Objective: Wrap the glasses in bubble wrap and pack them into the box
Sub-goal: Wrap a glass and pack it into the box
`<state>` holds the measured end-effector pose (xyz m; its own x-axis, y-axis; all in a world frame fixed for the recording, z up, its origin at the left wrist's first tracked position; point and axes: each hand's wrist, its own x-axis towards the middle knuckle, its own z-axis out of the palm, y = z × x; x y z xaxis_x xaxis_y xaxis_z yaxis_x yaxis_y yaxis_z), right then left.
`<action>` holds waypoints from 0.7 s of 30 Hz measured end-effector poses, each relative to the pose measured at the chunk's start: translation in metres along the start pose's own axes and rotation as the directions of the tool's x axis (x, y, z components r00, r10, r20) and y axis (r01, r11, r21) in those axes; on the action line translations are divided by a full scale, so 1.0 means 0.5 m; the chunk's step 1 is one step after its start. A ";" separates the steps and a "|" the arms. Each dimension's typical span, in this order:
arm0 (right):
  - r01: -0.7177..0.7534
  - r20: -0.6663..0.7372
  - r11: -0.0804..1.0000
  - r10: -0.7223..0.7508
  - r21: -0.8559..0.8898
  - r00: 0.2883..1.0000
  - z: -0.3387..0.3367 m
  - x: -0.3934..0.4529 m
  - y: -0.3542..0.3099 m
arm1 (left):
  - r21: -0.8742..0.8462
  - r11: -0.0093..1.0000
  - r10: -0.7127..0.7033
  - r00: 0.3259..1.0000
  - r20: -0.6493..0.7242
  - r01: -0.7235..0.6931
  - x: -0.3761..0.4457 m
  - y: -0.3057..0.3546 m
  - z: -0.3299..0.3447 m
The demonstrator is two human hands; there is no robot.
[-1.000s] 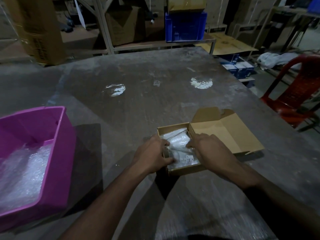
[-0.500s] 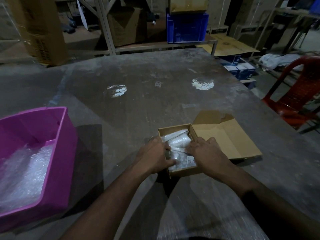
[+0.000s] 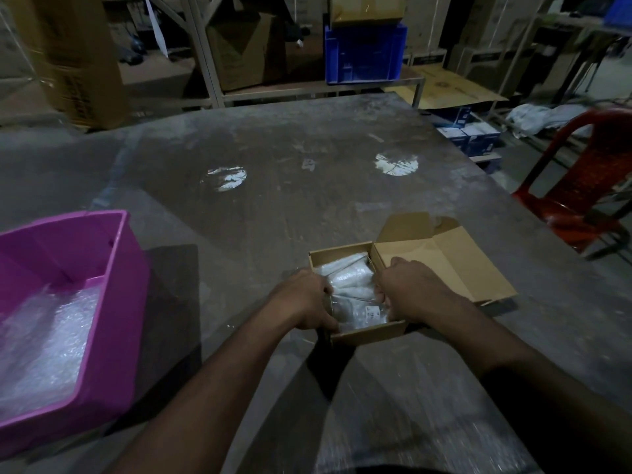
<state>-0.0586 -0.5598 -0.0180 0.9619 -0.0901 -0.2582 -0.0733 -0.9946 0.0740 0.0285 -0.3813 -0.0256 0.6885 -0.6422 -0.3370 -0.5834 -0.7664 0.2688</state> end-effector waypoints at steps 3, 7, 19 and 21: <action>0.044 -0.030 0.996 -0.046 -0.075 0.998 0.013 0.011 -0.004 | 0.053 0.998 -0.015 0.999 -0.035 0.016 0.002 0.012 0.009; 0.067 -0.049 0.991 -0.073 -0.113 0.996 0.016 0.009 -0.002 | 0.061 0.998 -0.018 0.998 -0.055 0.021 0.004 0.014 0.012; 0.104 -0.074 0.983 -0.093 0.153 0.993 0.015 -0.004 -0.002 | -0.002 1.000 0.025 0.997 -0.067 -0.025 -0.010 0.002 0.014; 0.112 -0.053 0.989 -0.107 0.101 0.993 0.027 -0.007 -0.013 | -0.006 1.000 0.018 0.998 -0.064 -0.019 -0.010 0.001 0.014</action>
<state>-0.0648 -0.5539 -0.0304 0.9767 0.0202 -0.2136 0.0090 -0.9986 -0.0530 0.0217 -0.3784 -0.0301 0.7038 -0.6556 -0.2736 -0.5936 -0.7543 0.2805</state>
